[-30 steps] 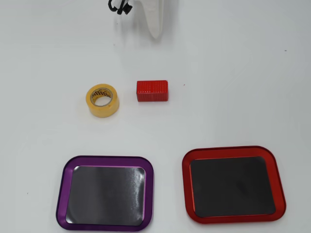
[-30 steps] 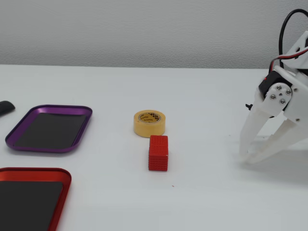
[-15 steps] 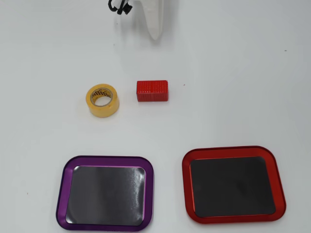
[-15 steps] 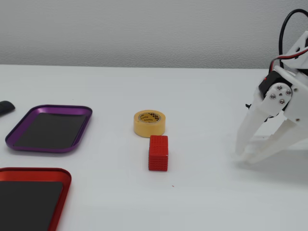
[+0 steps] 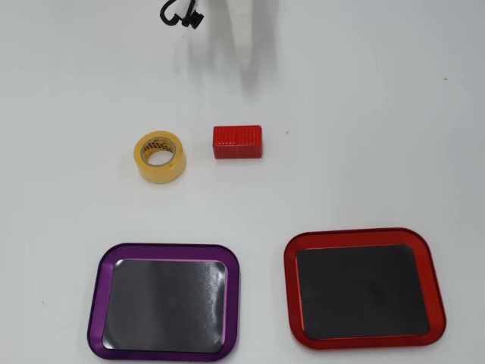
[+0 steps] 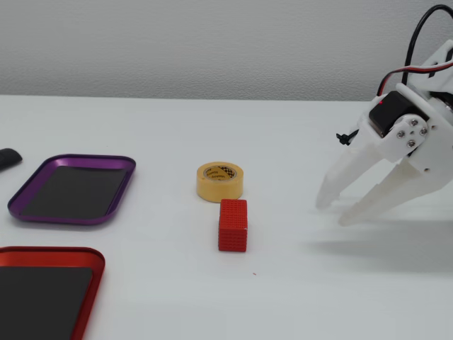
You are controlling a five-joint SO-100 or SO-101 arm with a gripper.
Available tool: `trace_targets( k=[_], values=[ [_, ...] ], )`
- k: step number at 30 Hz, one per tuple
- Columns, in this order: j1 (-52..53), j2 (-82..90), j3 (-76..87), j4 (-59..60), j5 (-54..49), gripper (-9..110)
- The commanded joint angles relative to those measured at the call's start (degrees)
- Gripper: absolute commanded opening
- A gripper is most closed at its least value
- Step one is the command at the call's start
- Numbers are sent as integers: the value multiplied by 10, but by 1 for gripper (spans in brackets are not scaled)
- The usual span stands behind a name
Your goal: Grasp a tape and put it in the right purple dish.
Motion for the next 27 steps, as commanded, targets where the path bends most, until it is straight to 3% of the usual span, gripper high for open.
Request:
trace_targets(
  k=[1, 5, 12, 19, 27],
  values=[
    [4, 59, -74, -5, -11, 11],
    [5, -61, -180, 9, -11, 12],
    [6, -479, -429, 12, -12, 12],
    [92, -826, -685, 68, -18, 17],
    [153, -967, -780, 85, -20, 22]
  ],
)
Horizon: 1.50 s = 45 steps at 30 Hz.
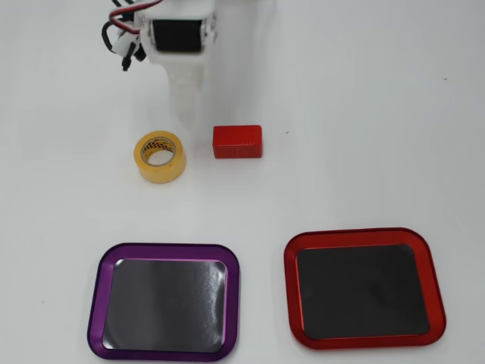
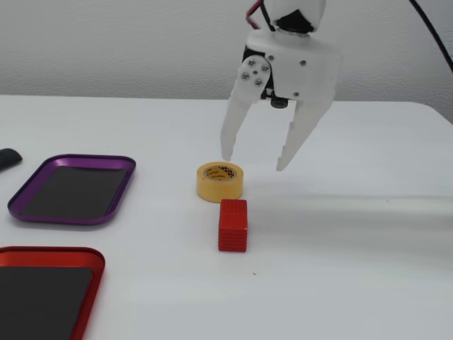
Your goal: Grasp a tape and put it in the right purple dish.
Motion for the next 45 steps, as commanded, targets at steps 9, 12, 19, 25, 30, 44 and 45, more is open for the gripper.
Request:
trace_targets(
  k=[9, 12, 19, 25, 30, 44, 45],
  values=[
    [62, -11, -28, -11, -21, 23],
    [62, -11, -4, -26, -29, 23],
    [62, -11, 54, -75, -31, 23],
    [62, -12, 76, -105, -30, 23],
    [57, -13, 83, -118, -29, 22],
    [56, -125, 82, -147, -31, 16],
    [56, -128, 79, -147, -31, 14]
  ],
)
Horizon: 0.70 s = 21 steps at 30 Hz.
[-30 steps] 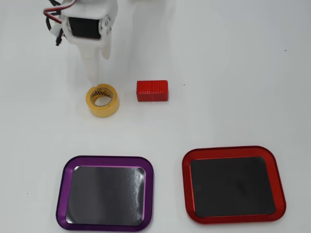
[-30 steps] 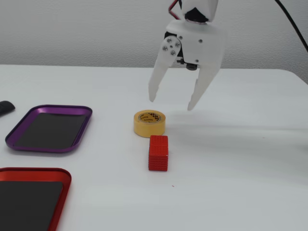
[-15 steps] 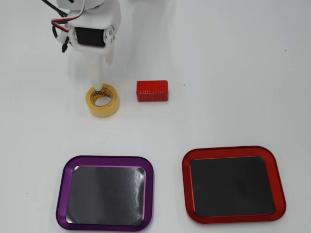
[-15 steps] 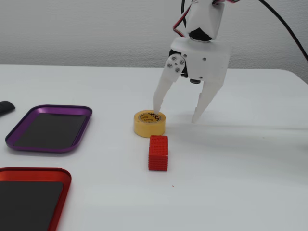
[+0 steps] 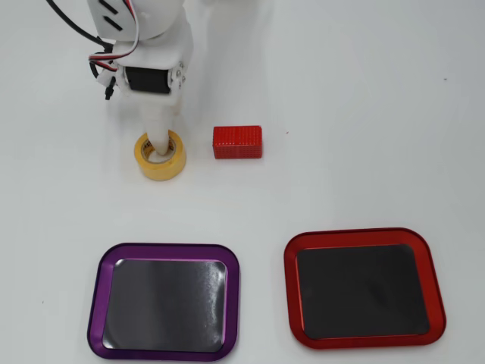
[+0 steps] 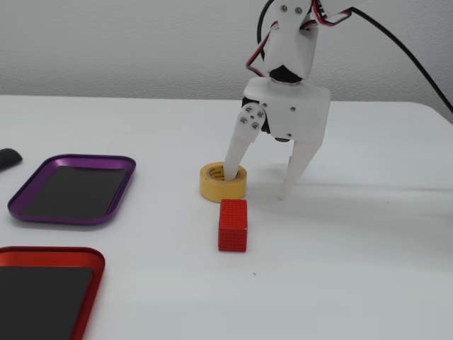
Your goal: Grasp a tape and put it in the right purple dish.
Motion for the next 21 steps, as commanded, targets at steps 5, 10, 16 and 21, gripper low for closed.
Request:
trace_targets(
  k=[5, 10, 16, 21],
  values=[
    [-7, -11, -8, 0, 5, -1],
    [-9, 33, -28, 29, 7, -1],
    [-62, 219, -26, 58, 6, -1],
    [-133, 384, -24, 34, 2, -1]
  ],
)
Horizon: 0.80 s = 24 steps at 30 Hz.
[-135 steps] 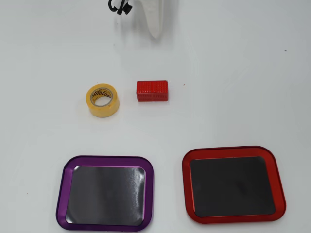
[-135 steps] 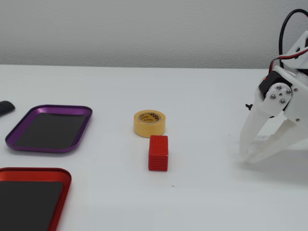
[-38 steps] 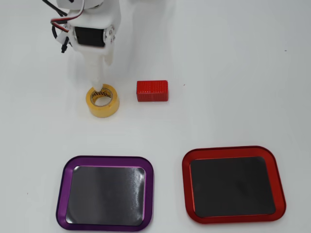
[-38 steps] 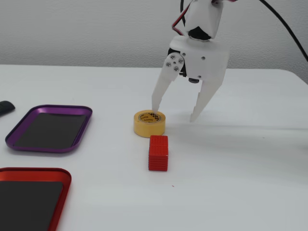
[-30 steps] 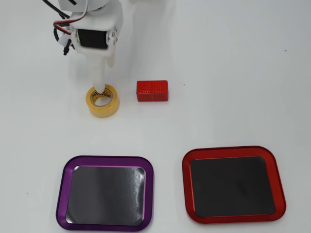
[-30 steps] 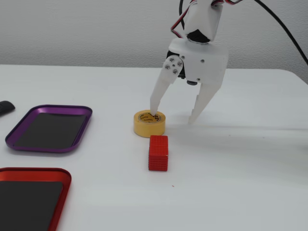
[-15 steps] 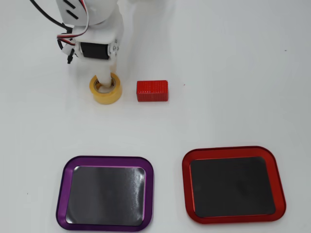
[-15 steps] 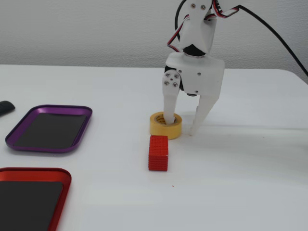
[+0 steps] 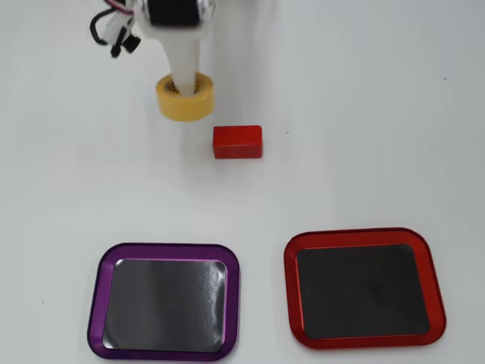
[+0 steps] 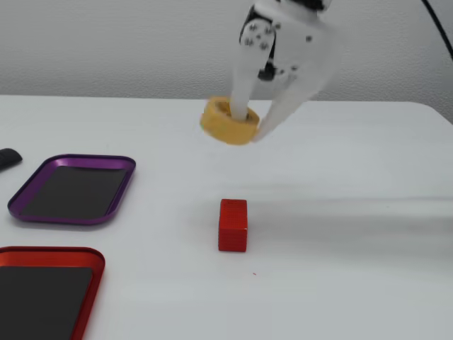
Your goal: Grasp a tape and put it in the right purple dish.
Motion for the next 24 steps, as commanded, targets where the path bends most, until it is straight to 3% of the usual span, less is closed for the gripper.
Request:
trace_targets(
  k=[1, 7, 11, 16, 24],
  values=[
    [-43, 130, -3, -39, -2, -1],
    [-62, 112, 69, -255, -3, -1],
    [-65, 26, 83, -320, 2, -1],
    [-61, -122, -24, -326, 3, 0],
    [-40, -312, -279, -184, 27, 0]
  ],
)
